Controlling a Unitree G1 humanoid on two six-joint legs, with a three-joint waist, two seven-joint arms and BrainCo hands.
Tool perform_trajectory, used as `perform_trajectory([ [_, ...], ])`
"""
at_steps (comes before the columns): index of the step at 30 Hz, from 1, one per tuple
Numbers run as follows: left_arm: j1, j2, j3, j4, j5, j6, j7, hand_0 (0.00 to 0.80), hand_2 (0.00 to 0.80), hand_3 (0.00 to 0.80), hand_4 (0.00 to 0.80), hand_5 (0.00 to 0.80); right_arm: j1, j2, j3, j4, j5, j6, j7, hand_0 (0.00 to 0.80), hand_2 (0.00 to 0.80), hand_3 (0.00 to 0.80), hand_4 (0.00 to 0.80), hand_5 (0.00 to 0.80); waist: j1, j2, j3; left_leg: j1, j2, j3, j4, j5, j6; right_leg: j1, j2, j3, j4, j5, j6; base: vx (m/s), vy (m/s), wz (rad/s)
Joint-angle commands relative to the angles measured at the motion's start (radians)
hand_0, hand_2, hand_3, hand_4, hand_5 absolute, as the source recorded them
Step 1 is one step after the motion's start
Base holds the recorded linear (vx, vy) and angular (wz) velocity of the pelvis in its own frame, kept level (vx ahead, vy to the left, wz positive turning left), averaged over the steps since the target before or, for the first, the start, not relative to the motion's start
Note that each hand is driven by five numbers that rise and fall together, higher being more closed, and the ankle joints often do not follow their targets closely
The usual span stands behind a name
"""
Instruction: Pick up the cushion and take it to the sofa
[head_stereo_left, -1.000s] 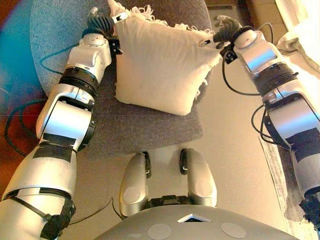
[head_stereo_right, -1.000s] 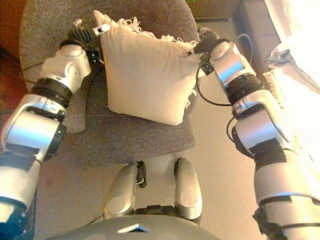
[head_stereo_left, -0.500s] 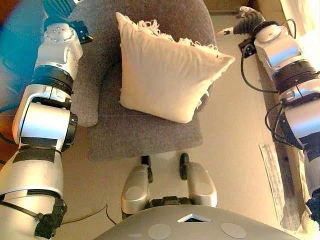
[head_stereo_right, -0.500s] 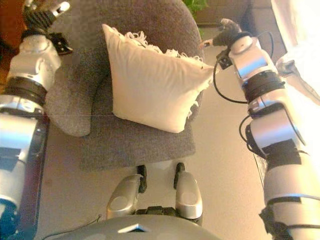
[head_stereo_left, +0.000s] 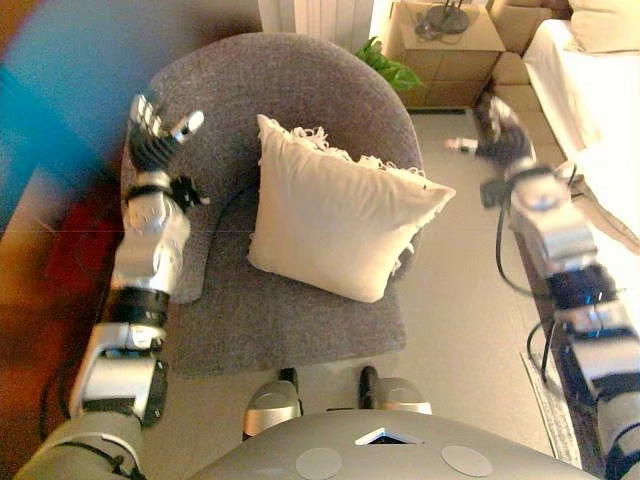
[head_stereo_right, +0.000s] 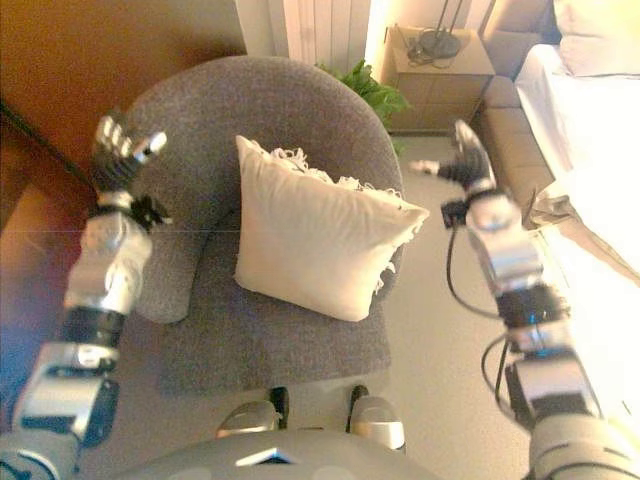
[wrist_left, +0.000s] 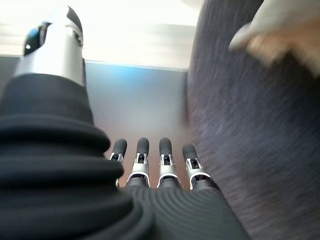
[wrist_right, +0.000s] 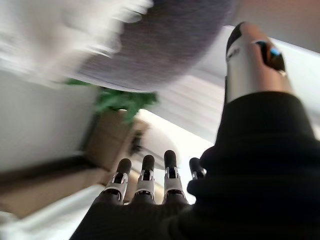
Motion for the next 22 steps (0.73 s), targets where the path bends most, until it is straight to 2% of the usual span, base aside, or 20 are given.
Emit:
perform_trajectory([
  [1, 0.076, -0.035, -0.002, -0.077, -0.093, -0.100, -0.092, 0.000, 0.000, 0.000, 0.000, 0.000, 0.101, 0.045, -0.054, -0.113, 0.033, -0.213, 0.029, 0.000, 0.000, 0.000, 0.000, 0.000, 0.004, -0.007, -0.072, -0.034, -0.015, 0.028, 0.033, 0.016, -0.008, -0.033, 0.013, 0.017, -0.041, 0.091, 0.031, -0.043, 0.028, -0.11],
  [4, 0.165, -0.075, -0.008, -0.112, -0.154, -0.137, -0.166, 0.000, 0.000, 0.000, 0.000, 0.000, 0.204, 0.105, -0.069, -0.128, 0.115, -0.312, 0.058, 0.000, 0.000, 0.000, 0.000, 0.000, 0.006, -0.005, -0.075, -0.024, -0.022, 0.036, 0.022, 0.016, -0.001, -0.024, 0.016, 0.012, -0.057, 0.102, 0.030, -0.056, 0.025, -0.07],
  [8, 0.270, -0.114, -0.028, -0.132, -0.234, -0.154, -0.277, 0.000, 0.000, 0.000, 0.000, 0.000, 0.310, 0.212, -0.064, -0.127, 0.272, -0.426, 0.154, 0.000, 0.000, 0.000, 0.000, 0.000, 0.003, -0.003, -0.077, -0.016, -0.027, 0.044, -0.006, 0.025, 0.009, -0.024, 0.020, 0.005, -0.070, 0.112, 0.030, -0.071, 0.018, -0.04],
  [12, 0.352, -0.120, -0.093, -0.146, -0.230, -0.178, -0.377, 0.000, 0.000, 0.000, 0.000, 0.000, 0.395, 0.271, -0.037, -0.084, 0.425, -0.481, 0.261, 0.000, 0.000, 0.000, 0.000, 0.000, 0.006, 0.005, -0.072, -0.015, -0.034, 0.047, -0.037, 0.036, 0.019, -0.027, 0.025, -0.008, -0.083, 0.118, 0.030, -0.079, 0.015, 0.00],
  [18, 0.428, -0.091, -0.134, -0.114, -0.212, -0.196, -0.407, 0.000, 0.000, 0.000, 0.000, 0.000, 0.462, 0.296, 0.011, -0.065, 0.634, -0.451, 0.323, 0.000, 0.000, 0.000, 0.000, 0.000, 0.011, 0.009, -0.063, -0.026, -0.042, 0.045, -0.042, 0.038, 0.029, -0.038, 0.023, -0.015, -0.079, 0.113, 0.033, -0.052, 0.014, 0.01],
  [20, 0.432, -0.081, -0.153, -0.105, -0.216, -0.208, -0.394, 0.000, 0.000, 0.000, 0.000, 0.000, 0.470, 0.301, 0.030, -0.056, 0.668, -0.441, 0.331, 0.000, 0.000, 0.000, 0.000, 0.000, 0.012, 0.011, -0.060, -0.029, -0.043, 0.046, -0.040, 0.038, 0.031, -0.038, 0.021, -0.020, -0.080, 0.113, 0.032, 0.000, 0.000, 0.00],
  [22, 0.422, -0.082, -0.162, -0.105, -0.278, -0.183, -0.386, 0.000, 0.000, 0.000, 0.000, 0.000, 0.467, 0.300, 0.055, -0.043, 0.668, -0.443, 0.325, 0.000, 0.000, 0.000, 0.000, 0.000, 0.013, 0.011, -0.061, -0.026, -0.045, 0.046, -0.048, 0.041, 0.032, -0.035, 0.021, -0.025, -0.086, 0.113, 0.033, 0.000, 0.000, 0.00],
])
